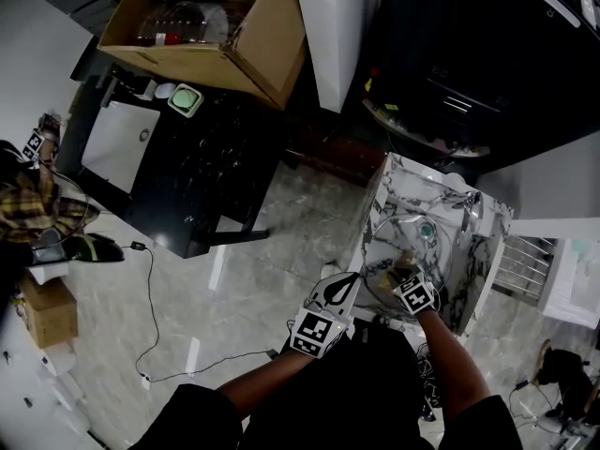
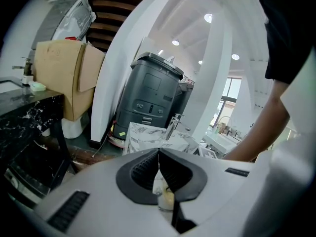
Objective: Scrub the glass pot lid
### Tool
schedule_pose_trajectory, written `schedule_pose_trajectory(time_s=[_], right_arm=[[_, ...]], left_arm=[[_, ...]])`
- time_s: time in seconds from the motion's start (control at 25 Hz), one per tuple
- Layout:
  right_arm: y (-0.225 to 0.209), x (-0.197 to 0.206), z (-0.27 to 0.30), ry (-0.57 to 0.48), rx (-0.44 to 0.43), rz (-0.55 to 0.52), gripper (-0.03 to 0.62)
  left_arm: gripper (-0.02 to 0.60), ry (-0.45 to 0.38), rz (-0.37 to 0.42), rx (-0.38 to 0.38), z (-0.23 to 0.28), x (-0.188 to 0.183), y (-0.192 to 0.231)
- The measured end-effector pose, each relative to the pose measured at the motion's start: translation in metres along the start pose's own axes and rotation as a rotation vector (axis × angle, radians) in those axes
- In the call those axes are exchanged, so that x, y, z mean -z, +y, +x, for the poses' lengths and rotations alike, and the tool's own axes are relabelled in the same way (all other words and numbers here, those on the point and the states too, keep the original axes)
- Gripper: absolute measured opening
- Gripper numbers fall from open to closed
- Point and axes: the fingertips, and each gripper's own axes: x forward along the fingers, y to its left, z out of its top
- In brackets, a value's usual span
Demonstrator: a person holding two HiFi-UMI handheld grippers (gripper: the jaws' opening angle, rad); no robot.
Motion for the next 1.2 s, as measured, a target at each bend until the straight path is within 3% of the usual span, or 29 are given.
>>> schedule_pose_trajectory(time_s=[0.52, 1.2], right_arm=[[-0.009, -0.033, 0.012, -0.015, -0.016, 0.006, 0.061], [-0.04, -0.079, 0.023, -0.111, 0.041, 0.118, 0.061]], left_arm=[[0.015, 0.017, -0.015, -0.003, 0.007, -0.001, 0.017], [0.015, 0.029, -0.003, 0.03, 0.035, -0.015, 0.019]])
